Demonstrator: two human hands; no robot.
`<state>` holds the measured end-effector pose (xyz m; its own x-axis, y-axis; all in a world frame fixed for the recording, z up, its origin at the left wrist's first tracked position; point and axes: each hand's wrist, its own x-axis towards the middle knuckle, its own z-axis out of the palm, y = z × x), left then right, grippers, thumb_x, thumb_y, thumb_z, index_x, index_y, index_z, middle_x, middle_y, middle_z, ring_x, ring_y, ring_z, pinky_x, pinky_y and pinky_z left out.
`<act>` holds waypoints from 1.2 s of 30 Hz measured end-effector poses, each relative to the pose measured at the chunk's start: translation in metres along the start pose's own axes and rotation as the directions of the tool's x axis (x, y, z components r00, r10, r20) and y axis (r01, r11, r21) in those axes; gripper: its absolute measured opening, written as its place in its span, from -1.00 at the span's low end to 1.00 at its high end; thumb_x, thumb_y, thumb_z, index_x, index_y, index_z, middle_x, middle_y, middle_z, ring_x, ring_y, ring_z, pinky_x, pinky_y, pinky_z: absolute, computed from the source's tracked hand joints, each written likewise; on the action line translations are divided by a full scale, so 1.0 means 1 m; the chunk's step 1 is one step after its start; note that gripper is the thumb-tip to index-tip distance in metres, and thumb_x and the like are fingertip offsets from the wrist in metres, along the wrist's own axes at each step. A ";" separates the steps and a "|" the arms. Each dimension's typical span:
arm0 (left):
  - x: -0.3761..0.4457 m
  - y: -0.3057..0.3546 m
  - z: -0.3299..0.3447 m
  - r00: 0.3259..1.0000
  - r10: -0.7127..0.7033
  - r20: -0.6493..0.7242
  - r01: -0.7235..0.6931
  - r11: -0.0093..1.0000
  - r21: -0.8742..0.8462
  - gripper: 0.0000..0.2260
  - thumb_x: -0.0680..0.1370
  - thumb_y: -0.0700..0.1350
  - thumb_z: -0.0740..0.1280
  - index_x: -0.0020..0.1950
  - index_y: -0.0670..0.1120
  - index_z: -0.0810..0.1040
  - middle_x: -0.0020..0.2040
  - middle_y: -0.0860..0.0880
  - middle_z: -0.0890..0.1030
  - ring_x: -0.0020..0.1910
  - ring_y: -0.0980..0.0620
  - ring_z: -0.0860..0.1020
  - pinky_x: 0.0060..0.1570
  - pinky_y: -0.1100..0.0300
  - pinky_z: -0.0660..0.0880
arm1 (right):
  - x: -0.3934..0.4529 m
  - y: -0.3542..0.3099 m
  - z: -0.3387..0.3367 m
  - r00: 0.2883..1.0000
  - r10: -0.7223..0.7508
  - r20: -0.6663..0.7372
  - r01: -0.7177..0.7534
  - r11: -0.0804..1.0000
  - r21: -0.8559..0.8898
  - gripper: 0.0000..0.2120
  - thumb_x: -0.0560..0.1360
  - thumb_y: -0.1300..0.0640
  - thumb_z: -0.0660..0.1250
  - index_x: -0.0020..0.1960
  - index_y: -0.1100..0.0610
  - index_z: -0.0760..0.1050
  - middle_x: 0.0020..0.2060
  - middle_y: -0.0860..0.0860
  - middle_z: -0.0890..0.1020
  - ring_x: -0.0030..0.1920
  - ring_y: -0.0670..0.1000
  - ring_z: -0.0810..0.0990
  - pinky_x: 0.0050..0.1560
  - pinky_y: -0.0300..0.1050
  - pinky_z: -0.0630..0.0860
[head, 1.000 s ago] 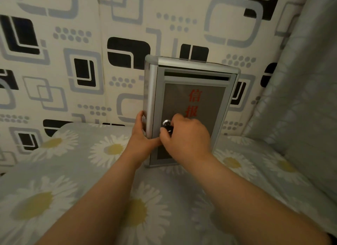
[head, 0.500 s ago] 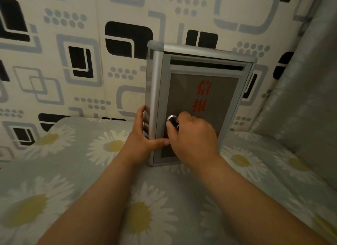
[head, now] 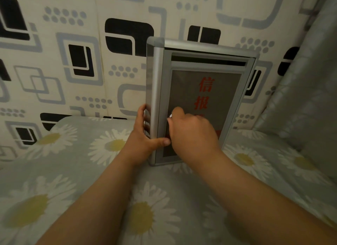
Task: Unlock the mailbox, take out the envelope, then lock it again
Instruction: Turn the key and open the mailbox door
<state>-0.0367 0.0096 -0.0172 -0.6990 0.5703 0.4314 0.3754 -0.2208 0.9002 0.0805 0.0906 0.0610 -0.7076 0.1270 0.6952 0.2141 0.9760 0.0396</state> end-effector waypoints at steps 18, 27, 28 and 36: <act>-0.003 0.006 -0.008 0.997 -0.047 0.064 0.039 0.992 0.117 0.15 0.00 0.49 0.35 0.46 0.17 -0.10 0.47 -0.04 0.18 0.38 0.00 0.30 0.34 -0.08 0.32 | -0.013 -0.001 0.001 0.998 0.033 -0.059 -0.021 0.982 0.189 -0.79 0.48 0.13 0.13 -0.23 0.23 0.41 -0.51 0.24 0.56 -0.52 0.28 0.51 -0.53 -0.07 0.34; -0.007 0.009 -0.009 0.995 -0.052 0.086 0.040 0.989 0.141 0.00 0.04 0.54 0.26 0.36 0.33 -0.12 0.48 0.04 0.13 0.40 0.03 0.25 0.34 0.00 0.29 | -0.019 0.001 -0.002 1.000 0.022 -0.018 -0.017 0.966 0.257 -0.79 0.53 0.10 0.12 -0.14 0.23 0.39 -0.41 0.23 0.58 -0.42 0.28 0.53 -0.45 -0.02 0.35; -0.008 0.009 -0.009 0.994 -0.048 0.093 0.034 0.989 0.144 0.00 0.05 0.54 0.26 0.36 0.32 -0.13 0.48 0.05 0.13 0.39 0.05 0.26 0.33 0.03 0.30 | -0.020 0.001 -0.003 0.999 0.039 -0.025 -0.030 0.961 0.277 -0.80 0.52 0.10 0.14 -0.13 0.23 0.39 -0.40 0.22 0.59 -0.41 0.28 0.53 -0.44 -0.05 0.30; -0.014 0.006 -0.007 0.999 -0.042 0.016 0.039 0.990 0.133 0.00 0.15 0.35 0.37 0.46 0.20 -0.07 0.45 0.08 0.18 0.34 0.17 0.27 0.19 0.27 0.31 | -0.029 0.002 -0.009 0.985 0.172 -0.004 -0.154 0.892 0.426 -0.81 0.51 0.05 0.17 -0.15 0.17 0.34 -0.41 0.20 0.56 -0.39 0.26 0.54 -0.43 0.08 0.45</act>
<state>-0.0295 -0.0050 -0.0176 -0.7043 0.5916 0.3924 0.4254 -0.0907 0.9004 0.1075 0.0875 0.0476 -0.6577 0.2920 0.6943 0.0131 0.9261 -0.3770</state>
